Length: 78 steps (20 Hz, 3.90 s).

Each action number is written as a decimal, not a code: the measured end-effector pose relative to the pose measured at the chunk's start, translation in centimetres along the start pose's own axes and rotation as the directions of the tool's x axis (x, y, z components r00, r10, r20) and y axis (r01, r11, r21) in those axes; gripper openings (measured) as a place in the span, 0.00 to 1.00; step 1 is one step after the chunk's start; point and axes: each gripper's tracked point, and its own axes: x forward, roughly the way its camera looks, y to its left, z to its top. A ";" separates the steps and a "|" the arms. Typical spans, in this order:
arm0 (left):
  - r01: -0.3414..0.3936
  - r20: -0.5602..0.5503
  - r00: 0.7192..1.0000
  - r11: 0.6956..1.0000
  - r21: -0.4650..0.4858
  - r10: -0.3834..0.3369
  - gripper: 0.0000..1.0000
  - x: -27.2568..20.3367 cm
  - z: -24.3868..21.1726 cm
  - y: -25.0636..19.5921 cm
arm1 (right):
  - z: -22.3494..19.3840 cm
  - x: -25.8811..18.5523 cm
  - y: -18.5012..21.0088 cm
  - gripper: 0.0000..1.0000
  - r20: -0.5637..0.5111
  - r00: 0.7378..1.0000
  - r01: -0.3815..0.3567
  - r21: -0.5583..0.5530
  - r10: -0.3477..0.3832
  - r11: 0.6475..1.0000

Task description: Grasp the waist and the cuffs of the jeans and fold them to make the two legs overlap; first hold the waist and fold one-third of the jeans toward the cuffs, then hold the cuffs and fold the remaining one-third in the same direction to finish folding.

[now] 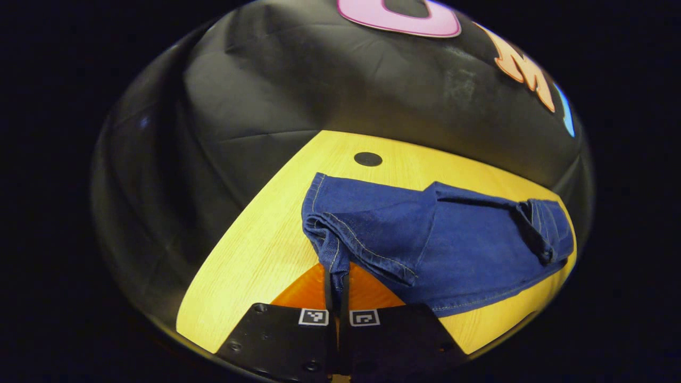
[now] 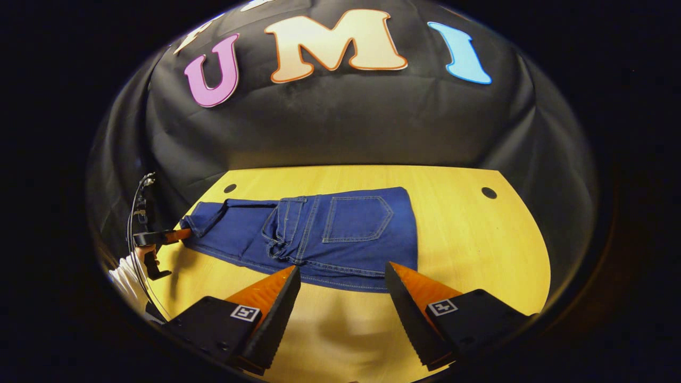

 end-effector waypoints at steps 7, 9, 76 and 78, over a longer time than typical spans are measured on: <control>0.181 0.128 0.978 0.977 -0.113 -0.167 0.00 -5.8 5.7 -9.8 | 0.4 -2.5 -5.2 0.98 0.027 0.999 0.037 0.041 -0.038 0.998; 0.232 0.159 0.964 0.969 -0.091 -0.215 0.00 -7.9 7.0 -13.6 | 0.4 -2.9 -6.7 0.98 0.027 0.999 0.032 0.059 -0.034 0.998; 0.289 0.060 0.946 0.914 0.286 -0.318 0.90 -24.7 -3.7 -29.6 | 0.6 -13.8 -7.7 0.98 0.181 0.983 0.012 0.179 -0.045 0.984; 0.297 0.050 0.944 0.906 0.302 -0.327 0.90 -24.4 -3.6 -29.6 | 0.6 -13.9 -7.6 0.98 0.175 0.983 0.025 0.179 -0.057 0.984</control>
